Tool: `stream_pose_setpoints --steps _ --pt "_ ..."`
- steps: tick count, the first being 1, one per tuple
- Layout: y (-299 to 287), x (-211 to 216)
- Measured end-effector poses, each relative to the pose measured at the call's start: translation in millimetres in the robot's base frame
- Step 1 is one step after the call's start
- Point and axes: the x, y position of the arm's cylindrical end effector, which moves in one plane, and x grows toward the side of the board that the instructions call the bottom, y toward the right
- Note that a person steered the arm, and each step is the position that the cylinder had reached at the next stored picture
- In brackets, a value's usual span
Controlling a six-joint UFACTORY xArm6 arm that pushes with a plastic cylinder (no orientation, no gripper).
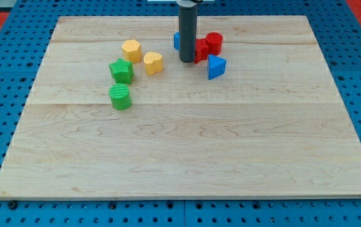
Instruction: Drag the triangle into the group of blocks
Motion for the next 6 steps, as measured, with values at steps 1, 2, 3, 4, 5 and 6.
stream_pose_setpoints --steps 1,2,3,4,5,6 --pt "0.0 -1.0" --pt "-0.7 -1.7" --pt "-1.9 31.3" --pt "0.8 54.9" --pt "12.5 90.0" --pt "43.4 71.2"
